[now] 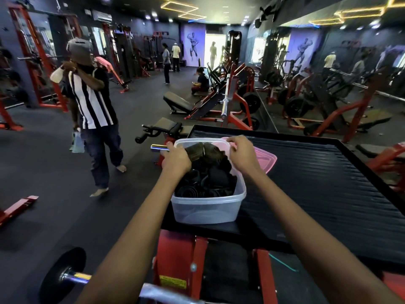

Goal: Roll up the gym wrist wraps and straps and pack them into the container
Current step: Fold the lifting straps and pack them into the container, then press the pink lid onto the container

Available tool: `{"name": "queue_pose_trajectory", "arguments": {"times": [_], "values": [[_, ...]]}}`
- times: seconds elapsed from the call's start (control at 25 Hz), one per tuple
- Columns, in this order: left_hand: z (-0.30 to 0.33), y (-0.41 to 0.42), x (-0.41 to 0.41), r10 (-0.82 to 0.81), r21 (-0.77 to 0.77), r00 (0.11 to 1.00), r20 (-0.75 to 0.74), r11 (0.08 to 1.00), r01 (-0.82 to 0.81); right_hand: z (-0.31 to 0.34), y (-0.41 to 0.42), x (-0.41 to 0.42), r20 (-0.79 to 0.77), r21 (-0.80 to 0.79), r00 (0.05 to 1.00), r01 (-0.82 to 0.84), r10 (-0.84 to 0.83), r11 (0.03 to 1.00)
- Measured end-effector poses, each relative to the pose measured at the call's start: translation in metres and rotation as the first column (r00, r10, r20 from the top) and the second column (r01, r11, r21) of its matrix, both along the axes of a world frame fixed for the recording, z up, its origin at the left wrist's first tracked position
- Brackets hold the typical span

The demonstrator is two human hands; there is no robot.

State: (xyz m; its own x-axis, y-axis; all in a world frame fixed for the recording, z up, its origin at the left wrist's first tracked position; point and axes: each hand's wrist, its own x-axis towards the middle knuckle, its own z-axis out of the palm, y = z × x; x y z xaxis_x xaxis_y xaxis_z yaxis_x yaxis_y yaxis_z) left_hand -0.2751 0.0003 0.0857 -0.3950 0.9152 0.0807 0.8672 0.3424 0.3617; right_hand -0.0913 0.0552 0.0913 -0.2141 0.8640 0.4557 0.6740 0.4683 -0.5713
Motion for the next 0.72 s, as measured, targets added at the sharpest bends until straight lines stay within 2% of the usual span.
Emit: {"name": "queue_pose_trajectory", "arguments": {"times": [0.12, 0.28, 0.48, 0.72], "values": [[-0.011, -0.024, 0.005, 0.072, -0.035, 0.996, 0.056, 0.997, -0.07, -0.013, 0.013, 0.03, 0.031, -0.142, 0.992, 0.124, -0.12, 0.982], [-0.014, -0.023, -0.002, 0.037, 0.012, 0.996, 0.081, 0.999, -0.038, -0.053, 0.03, 0.053, 0.363, -0.242, 0.931, 0.146, -0.05, 0.959], [-0.004, -0.005, -0.013, -0.022, -0.038, 0.996, 0.091, 0.999, 0.026, -0.073, 0.031, 0.072, 0.581, -0.203, 0.814, 0.135, 0.008, 0.97], [-0.003, 0.002, -0.018, -0.03, -0.026, 0.99, 0.136, 0.999, 0.034, -0.075, 0.031, 0.079, 0.684, -0.011, 0.729, 0.046, -0.026, 0.999]]}}
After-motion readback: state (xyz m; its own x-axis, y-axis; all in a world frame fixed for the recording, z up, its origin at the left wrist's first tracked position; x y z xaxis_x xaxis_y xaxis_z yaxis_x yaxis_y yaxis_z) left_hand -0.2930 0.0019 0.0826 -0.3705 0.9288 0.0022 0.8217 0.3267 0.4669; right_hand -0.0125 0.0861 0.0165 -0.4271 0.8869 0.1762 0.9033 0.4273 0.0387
